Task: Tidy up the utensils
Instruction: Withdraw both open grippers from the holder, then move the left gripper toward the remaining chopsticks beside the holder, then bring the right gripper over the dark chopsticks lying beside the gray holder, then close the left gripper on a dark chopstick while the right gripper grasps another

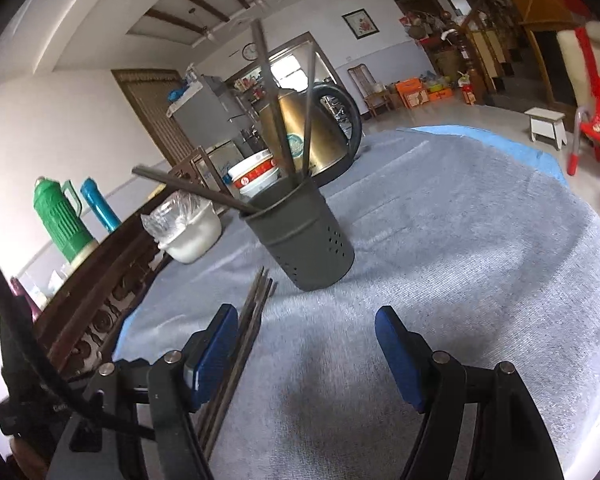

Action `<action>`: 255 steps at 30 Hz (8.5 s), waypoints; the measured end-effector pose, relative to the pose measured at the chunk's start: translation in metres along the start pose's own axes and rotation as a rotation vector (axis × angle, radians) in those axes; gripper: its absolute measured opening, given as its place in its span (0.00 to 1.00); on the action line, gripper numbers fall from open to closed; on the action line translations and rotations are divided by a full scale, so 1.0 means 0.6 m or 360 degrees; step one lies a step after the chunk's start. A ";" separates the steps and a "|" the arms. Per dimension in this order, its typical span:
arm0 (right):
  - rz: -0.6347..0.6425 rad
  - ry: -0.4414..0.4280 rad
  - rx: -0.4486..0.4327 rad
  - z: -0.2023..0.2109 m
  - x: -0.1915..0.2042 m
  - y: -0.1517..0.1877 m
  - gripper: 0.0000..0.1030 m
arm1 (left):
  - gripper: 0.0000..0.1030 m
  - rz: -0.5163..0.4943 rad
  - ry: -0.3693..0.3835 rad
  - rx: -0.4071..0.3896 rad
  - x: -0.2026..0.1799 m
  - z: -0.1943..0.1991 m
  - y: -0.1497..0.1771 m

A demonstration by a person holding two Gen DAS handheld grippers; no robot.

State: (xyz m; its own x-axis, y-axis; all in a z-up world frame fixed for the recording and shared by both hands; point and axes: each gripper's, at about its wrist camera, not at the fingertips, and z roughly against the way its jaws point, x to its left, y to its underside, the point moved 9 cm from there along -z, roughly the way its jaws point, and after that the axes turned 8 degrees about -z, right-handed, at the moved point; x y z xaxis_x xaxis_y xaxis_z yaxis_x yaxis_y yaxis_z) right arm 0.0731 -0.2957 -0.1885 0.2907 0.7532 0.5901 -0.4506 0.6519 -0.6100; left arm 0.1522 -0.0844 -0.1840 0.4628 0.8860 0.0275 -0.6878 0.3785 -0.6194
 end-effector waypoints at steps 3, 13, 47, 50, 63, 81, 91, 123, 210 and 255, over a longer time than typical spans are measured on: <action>-0.0022 -0.0006 0.0019 -0.008 -0.003 0.006 0.72 | 0.65 -0.0001 -0.0007 0.0025 0.001 -0.009 0.008; -0.0032 0.0012 0.0075 -0.021 -0.010 0.020 0.72 | 0.66 0.0010 -0.0245 -0.0002 0.062 -0.047 -0.007; -0.0147 0.0099 0.0073 -0.029 -0.043 0.011 0.72 | 1.00 0.0197 -0.0255 0.0130 0.132 -0.173 -0.043; -0.0150 0.0100 0.0054 -0.026 -0.044 0.010 0.72 | 1.00 0.0197 -0.0255 0.0129 0.132 -0.173 -0.043; -0.0162 0.0070 0.0054 -0.024 -0.047 0.007 0.72 | 1.00 0.0196 -0.0254 0.0128 0.132 -0.174 -0.043; -0.0144 0.0061 0.0050 -0.022 -0.044 0.008 0.72 | 1.00 0.0195 -0.0254 0.0127 0.132 -0.173 -0.044; -0.0133 0.0073 0.0059 -0.025 -0.043 0.007 0.72 | 1.00 0.0195 -0.0254 0.0126 0.133 -0.174 -0.044; 0.0160 0.0262 0.0404 -0.131 0.083 0.029 0.72 | 1.00 0.0195 -0.0320 0.0128 0.135 -0.155 -0.036; 0.0222 0.0245 0.0655 -0.148 0.023 0.058 0.31 | 0.89 -0.0222 0.0228 0.0378 -0.047 -0.150 -0.053; 0.0369 0.0213 0.0549 -0.129 0.023 0.068 0.31 | 0.89 -0.0235 0.0091 0.0437 -0.011 -0.120 0.016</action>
State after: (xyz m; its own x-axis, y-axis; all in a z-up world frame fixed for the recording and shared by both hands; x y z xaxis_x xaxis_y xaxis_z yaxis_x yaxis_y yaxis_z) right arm 0.1239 -0.2518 -0.2460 0.2453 0.8957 0.3708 -0.7659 0.4136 -0.4922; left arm 0.1831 -0.1060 -0.2466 0.5946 0.8023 0.0523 -0.7324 0.5673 -0.3765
